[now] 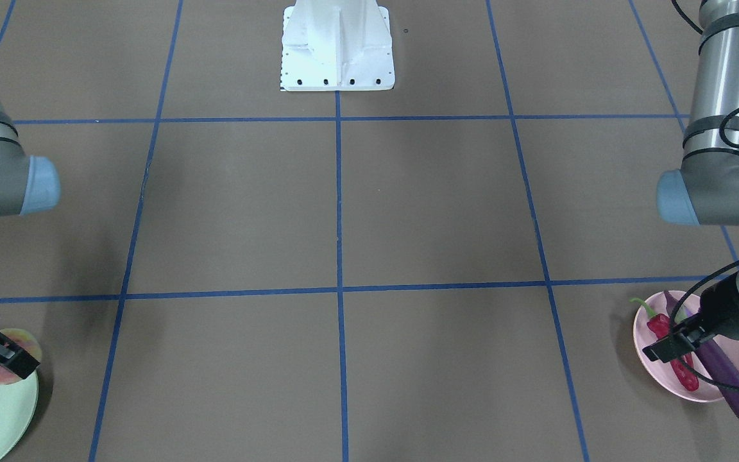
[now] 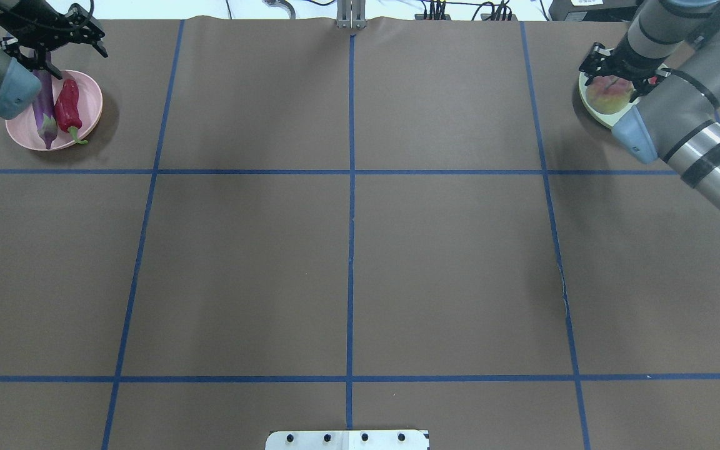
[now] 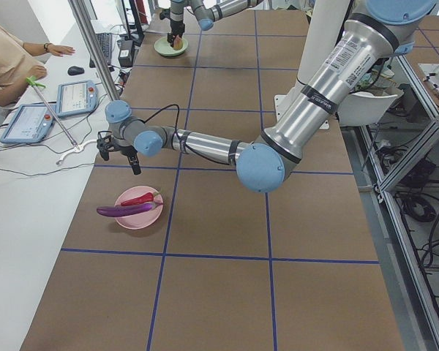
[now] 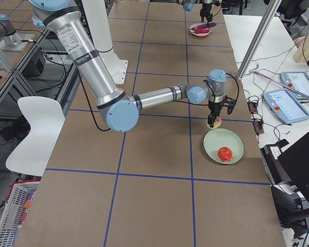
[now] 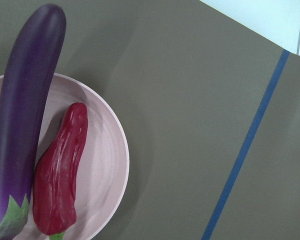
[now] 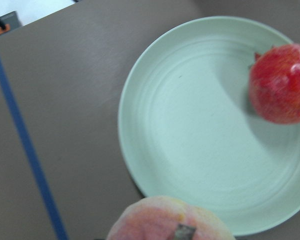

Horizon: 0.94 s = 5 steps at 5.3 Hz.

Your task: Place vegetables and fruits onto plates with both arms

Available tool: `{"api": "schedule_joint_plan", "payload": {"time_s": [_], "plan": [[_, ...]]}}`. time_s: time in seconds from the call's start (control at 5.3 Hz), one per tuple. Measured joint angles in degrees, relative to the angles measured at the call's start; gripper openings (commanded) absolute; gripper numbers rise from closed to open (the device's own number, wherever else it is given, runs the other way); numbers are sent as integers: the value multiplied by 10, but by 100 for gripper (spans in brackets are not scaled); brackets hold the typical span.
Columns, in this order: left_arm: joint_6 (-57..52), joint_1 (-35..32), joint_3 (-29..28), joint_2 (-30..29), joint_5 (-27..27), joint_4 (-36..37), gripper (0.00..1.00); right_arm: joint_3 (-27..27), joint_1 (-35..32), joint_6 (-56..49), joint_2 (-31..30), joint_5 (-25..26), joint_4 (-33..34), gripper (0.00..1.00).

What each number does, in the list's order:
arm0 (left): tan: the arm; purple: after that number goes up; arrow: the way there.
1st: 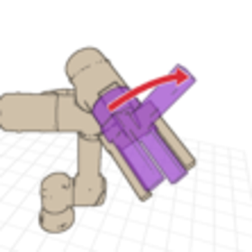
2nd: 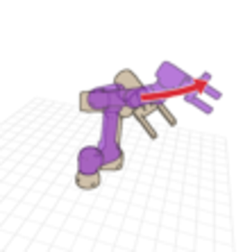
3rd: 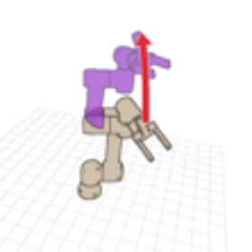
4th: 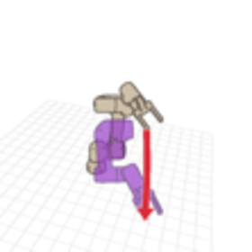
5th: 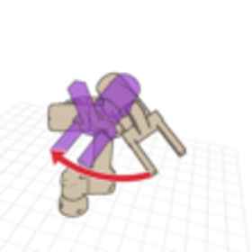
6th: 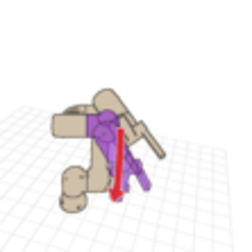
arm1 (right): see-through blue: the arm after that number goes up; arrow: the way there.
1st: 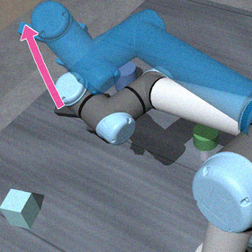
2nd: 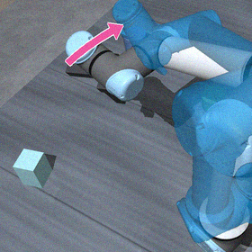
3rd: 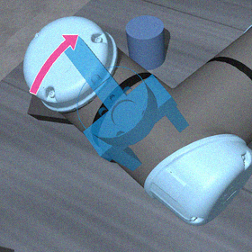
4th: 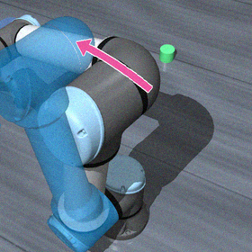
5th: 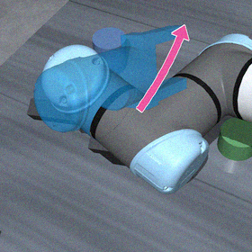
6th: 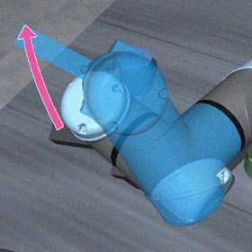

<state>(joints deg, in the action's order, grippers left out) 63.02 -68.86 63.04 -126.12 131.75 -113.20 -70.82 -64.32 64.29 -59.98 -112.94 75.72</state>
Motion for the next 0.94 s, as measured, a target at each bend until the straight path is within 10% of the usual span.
{"api": "schedule_joint_plan", "payload": {"time_s": [0.75, 0.94], "plan": [[0, 0, 21, 10, -2, 2, 100, 87, 4, 15, 16, 32, -69, 9], [1, 0, 25, 12, -3, 2, 100, 100, 10, 25, 20, 35, -88, 74]]}}
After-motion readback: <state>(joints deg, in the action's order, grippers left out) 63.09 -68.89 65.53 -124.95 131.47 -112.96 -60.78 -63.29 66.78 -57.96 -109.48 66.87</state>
